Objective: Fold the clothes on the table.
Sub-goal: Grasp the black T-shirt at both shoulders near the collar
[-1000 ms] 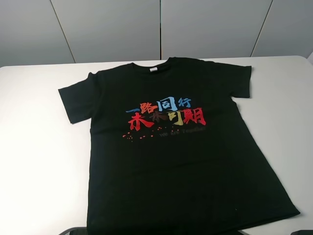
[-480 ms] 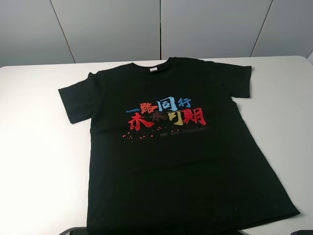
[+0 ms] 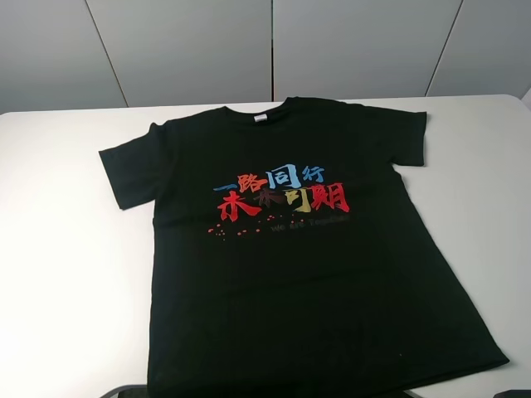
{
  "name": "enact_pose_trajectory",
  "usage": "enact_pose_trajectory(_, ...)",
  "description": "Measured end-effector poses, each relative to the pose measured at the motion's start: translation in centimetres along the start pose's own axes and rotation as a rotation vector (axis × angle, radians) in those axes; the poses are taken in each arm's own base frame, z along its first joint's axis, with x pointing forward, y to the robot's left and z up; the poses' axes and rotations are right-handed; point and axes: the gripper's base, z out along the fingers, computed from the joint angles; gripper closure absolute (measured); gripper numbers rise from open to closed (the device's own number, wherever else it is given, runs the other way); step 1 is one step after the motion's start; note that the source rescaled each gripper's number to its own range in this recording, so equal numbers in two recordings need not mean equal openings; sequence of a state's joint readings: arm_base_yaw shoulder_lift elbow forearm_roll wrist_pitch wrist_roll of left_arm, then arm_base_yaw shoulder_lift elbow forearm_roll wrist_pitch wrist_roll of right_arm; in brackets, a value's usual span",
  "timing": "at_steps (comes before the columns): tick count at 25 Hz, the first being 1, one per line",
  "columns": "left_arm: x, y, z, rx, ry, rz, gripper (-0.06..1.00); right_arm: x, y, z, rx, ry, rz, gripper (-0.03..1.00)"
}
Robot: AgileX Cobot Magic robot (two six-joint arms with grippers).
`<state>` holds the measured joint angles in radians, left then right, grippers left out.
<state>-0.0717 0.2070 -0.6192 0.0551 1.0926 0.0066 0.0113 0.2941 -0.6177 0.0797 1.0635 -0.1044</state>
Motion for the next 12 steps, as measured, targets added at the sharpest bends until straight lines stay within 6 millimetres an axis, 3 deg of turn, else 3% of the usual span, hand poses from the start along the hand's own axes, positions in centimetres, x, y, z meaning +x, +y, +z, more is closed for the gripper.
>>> enact_pose_trajectory(5,-5.6,0.0,3.0,0.014,0.129,0.083,-0.06,-4.8,-0.5,4.7,-0.021,0.150,-0.096,-0.03)
enact_pose_trajectory(12,-11.3,-1.1,11.1,0.156,0.359,0.214,-0.06,-11.0,-1.2,12.4,-0.086,0.351,-0.243,-0.03)
